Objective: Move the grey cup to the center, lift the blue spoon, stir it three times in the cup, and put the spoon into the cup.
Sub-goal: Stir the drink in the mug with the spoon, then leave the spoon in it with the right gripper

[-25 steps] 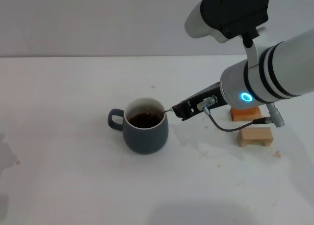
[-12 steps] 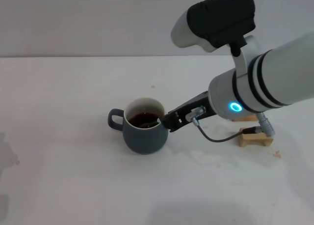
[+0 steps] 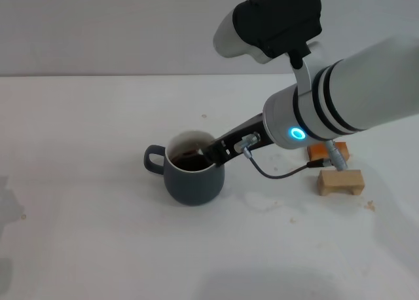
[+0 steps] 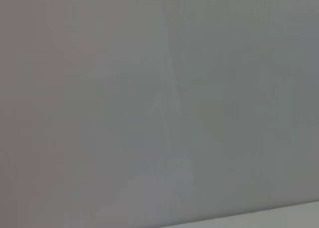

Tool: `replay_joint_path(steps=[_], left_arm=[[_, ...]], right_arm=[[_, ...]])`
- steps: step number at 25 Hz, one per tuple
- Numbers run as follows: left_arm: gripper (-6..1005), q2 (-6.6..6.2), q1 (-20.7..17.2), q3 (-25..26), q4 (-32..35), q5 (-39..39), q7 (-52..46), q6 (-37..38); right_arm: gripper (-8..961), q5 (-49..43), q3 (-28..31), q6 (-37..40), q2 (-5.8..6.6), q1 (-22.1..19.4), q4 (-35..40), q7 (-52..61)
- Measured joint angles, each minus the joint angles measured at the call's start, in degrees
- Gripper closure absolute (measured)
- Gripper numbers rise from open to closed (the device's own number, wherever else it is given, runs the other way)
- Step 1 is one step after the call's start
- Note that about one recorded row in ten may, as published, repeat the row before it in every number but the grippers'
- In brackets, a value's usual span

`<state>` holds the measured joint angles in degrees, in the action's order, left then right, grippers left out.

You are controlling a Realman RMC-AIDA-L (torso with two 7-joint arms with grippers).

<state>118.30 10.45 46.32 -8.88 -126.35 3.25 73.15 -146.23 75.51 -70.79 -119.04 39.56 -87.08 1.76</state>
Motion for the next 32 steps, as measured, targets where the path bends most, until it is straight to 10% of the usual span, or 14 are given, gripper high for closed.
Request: replay_joint_path(steps=[32], left_arm=[[1001,0.0,0.0,-0.2,0.0,-0.2,0.0,-0.1]], right_arm=[[779,0.6,-0.3,-0.7,-0.05,-0.8,-2.0,0.0]])
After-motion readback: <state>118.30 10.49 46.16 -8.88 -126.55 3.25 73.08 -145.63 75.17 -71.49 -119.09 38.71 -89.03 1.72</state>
